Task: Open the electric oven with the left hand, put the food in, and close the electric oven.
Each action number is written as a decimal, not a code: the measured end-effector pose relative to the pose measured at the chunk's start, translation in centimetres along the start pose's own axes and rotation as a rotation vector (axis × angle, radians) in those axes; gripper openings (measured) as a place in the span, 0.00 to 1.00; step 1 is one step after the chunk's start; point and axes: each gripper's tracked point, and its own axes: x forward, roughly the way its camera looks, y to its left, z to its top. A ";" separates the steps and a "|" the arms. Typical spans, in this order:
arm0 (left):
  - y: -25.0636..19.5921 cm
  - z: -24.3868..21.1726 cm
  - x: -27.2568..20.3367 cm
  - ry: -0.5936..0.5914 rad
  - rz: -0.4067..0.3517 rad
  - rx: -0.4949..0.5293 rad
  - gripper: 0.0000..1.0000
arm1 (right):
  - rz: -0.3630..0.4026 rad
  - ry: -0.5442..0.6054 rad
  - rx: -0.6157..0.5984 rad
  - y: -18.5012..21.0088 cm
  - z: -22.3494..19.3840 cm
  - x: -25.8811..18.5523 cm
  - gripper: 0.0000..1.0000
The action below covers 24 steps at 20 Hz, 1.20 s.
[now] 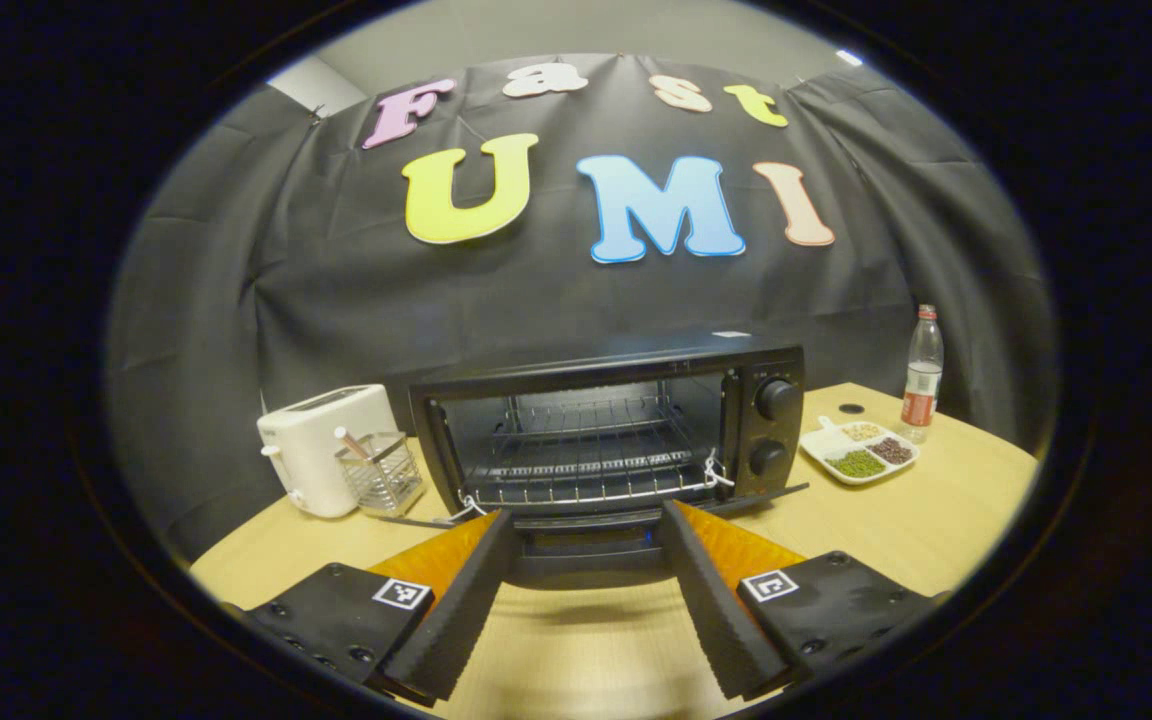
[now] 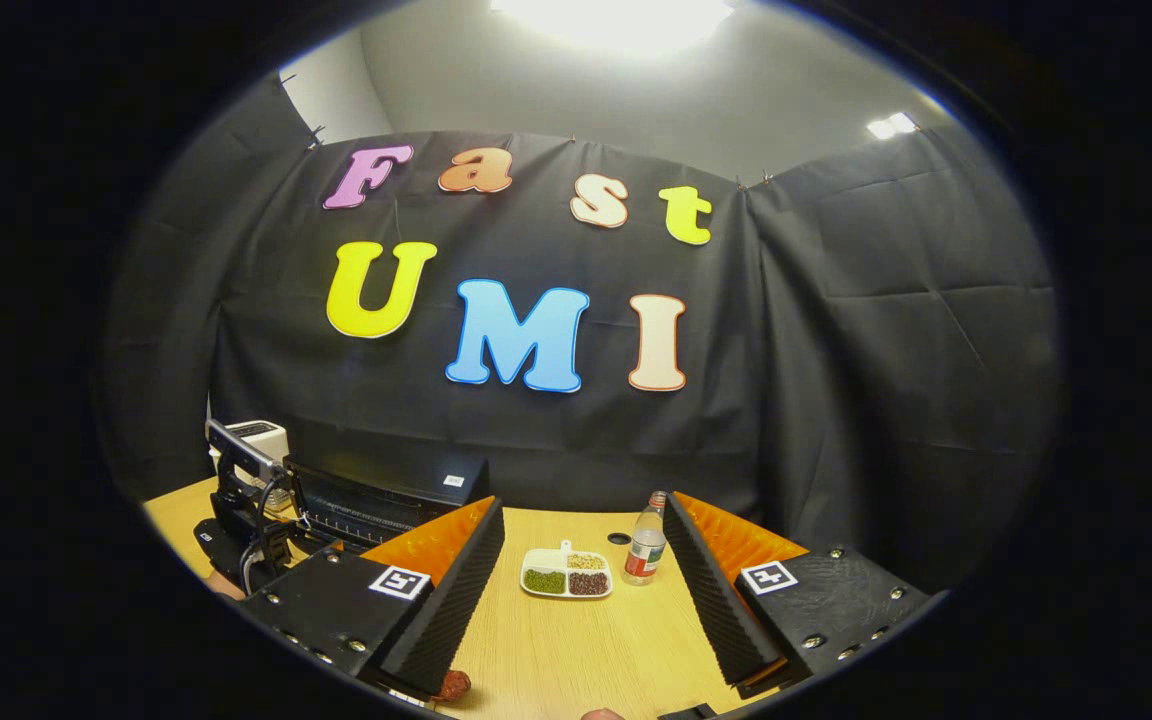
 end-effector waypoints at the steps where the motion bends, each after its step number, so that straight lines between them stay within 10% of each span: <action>1: -0.1 -0.3 -0.1 0.005 0.002 -0.002 0.91 | -0.001 0.003 -0.001 -0.2 -0.2 -0.1 0.97; 16: -0.5 -6.0 -2.1 0.141 0.020 -0.030 0.97 | 0.058 0.054 -0.010 1.0 -2.2 -1.8 0.97; 24: 1.1 0.6 -7.8 0.035 0.018 -0.017 1.00 | 0.146 0.103 0.105 3.4 -5.0 -0.9 0.97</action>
